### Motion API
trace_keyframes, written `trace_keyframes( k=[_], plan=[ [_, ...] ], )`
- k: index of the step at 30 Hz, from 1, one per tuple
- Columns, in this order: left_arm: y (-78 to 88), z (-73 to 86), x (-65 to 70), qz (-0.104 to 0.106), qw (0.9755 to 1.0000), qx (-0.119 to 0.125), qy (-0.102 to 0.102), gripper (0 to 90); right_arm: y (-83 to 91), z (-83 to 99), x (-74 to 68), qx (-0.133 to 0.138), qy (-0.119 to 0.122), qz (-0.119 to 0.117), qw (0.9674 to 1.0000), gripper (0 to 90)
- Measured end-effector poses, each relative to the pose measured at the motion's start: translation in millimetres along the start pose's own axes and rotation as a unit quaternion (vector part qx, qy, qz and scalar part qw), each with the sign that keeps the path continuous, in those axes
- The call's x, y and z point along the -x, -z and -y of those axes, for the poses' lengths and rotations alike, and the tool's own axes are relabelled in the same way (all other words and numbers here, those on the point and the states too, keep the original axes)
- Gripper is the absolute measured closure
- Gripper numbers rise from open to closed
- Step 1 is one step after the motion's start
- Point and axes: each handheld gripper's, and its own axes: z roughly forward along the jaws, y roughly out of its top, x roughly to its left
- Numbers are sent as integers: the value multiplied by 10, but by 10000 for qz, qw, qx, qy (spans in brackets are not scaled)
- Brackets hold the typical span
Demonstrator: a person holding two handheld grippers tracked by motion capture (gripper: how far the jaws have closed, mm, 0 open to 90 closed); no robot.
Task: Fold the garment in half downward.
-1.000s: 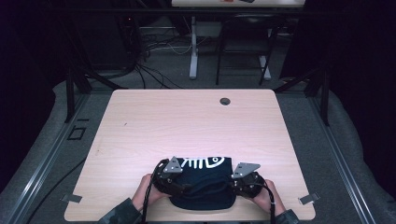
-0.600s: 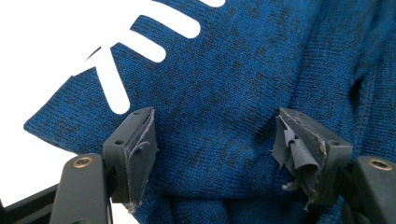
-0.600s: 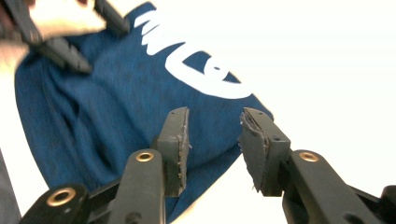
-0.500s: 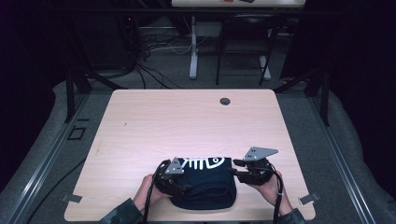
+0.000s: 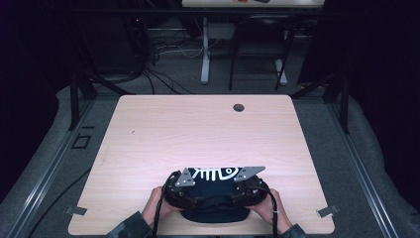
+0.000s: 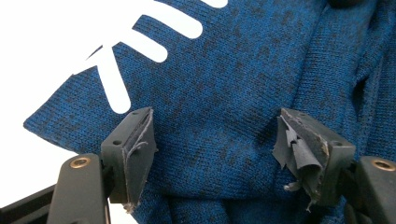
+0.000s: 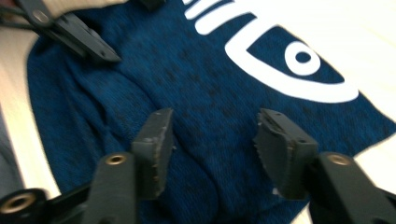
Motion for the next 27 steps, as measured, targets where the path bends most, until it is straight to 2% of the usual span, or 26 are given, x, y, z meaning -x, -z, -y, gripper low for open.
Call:
trace_keyframes(
  k=[1,6,8,15,18,20,22,27],
  plan=[
    [1,2,3,-16,10000,2,-3,285,-23,41,8,-67,-8,22,10000,419],
    [-4,8,-6,-1,10000,23,47,283,-57,112,42,-69,-45,44,10000,382],
    [-5,11,-11,-18,10000,24,63,282,-73,136,57,-20,-144,14,9999,367],
    [-16,20,-11,-90,9999,15,90,276,-128,153,16,-122,119,485,9987,272],
    [-35,13,-19,-131,9999,-3,58,263,-158,156,33,-180,31,547,9983,196],
    [-49,4,-34,-192,9998,-5,27,260,-188,164,89,-202,-128,441,9987,157],
    [-67,-10,-58,-251,9997,4,16,259,-208,166,138,-177,-212,390,9989,153],
    [-113,-39,-160,-333,9994,50,56,259,-254,113,210,-177,-243,494,9983,147]
  ],
)
